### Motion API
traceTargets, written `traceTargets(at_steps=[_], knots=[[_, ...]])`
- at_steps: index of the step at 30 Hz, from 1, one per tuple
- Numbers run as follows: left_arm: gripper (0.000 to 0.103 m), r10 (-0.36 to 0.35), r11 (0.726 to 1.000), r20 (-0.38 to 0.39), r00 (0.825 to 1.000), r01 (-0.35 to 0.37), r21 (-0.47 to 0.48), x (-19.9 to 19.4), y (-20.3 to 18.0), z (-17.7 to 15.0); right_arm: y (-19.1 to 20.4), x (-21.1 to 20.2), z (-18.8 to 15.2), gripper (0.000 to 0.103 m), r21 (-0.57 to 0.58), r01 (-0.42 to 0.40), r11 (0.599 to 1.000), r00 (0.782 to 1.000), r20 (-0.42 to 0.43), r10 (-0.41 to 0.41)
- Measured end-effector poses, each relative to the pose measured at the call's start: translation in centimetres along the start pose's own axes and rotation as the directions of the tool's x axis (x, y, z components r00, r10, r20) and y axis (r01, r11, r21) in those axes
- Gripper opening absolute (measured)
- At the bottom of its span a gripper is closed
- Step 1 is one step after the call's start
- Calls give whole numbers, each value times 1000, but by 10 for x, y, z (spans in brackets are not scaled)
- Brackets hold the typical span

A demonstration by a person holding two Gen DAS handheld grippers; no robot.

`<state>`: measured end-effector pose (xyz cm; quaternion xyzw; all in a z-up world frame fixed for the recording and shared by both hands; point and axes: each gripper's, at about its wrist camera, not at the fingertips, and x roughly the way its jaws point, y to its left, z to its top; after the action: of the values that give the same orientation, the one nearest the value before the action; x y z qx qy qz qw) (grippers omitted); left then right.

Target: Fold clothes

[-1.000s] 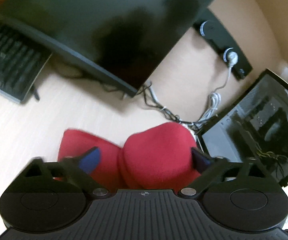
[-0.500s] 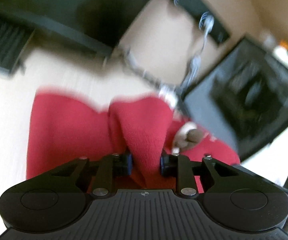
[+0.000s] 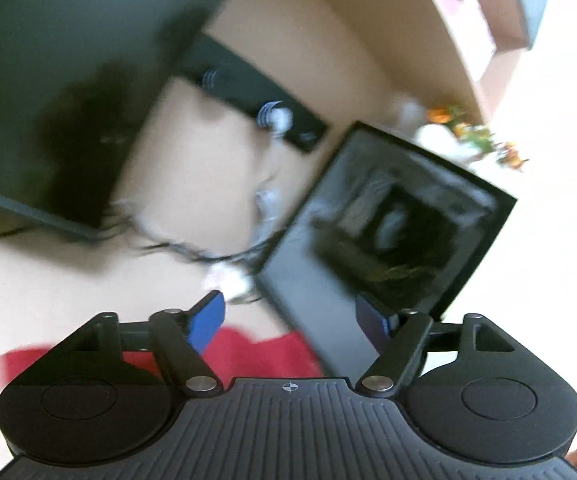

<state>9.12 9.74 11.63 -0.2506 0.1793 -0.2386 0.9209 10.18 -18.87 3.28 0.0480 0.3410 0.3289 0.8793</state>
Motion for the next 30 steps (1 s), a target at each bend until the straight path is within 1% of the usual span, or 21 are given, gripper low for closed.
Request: traceTargets(at_steps=[1,3,4,5,8,10,12,13,14,16,17,18,20,21,22,24,25,27,30], knots=[[81,4,1000,-22,1000,-5,-24,13,4,-3,5,0,3,56,-24,-3,1000,1000,16,4],[81,44,994,-105,994,-54,-97,37,19,-19,14,1,9,68,-73,-9,997,999,47,12],[82,69,988,-146,987,-87,-127,45,30,-30,18,1,11,69,-97,-11,995,998,62,17],[82,87,984,-161,983,-111,-142,48,38,-38,23,1,14,69,-121,-12,993,997,77,22],[83,111,978,-147,983,-134,-160,50,54,-54,37,2,23,72,-193,-15,981,992,122,39],[86,107,974,-143,984,-133,-185,51,58,-54,46,3,29,76,-241,-15,971,987,151,53],[86,104,974,-144,984,-130,-187,51,58,-53,55,5,33,81,-286,-14,958,983,173,66],[86,103,974,-143,984,-129,-187,49,58,-52,56,19,25,81,-298,-14,954,989,139,58],[86,105,972,-139,985,-131,-196,44,58,-51,54,36,13,81,-316,8,949,995,97,23],[88,104,966,-129,986,-131,-222,31,57,-49,54,49,-15,84,-376,64,924,994,102,-27],[90,83,968,-126,989,-110,-225,20,54,-49,53,54,-28,87,-399,86,913,993,105,-47],[94,56,972,-124,991,-82,-220,9,51,-50,50,52,-30,90,-385,78,920,994,99,-43],[94,5,981,-130,992,-30,-189,-8,40,-53,44,49,-33,92,-355,61,933,996,86,-33],[94,-9,984,-135,991,-15,-178,-13,35,-56,39,50,-33,95,-321,43,946,997,76,-20],[94,-2,984,-143,990,-24,-178,-15,34,-61,34,51,-32,96,-292,28,956,998,66,-9],[93,44,973,-168,985,-80,-216,-13,44,-74,34,47,-30,100,-289,18,957,999,52,-4],[88,55,969,-169,984,-93,-228,-12,49,-78,34,46,-30,101,-288,14,957,999,44,-1],[84,60,969,-159,985,-96,-228,-12,52,-82,35,43,-28,101,-286,4,958,1000,29,4],[84,69,971,-149,986,-101,-218,-13,55,-87,35,37,-26,103,-278,-12,961,1000,8,14]])
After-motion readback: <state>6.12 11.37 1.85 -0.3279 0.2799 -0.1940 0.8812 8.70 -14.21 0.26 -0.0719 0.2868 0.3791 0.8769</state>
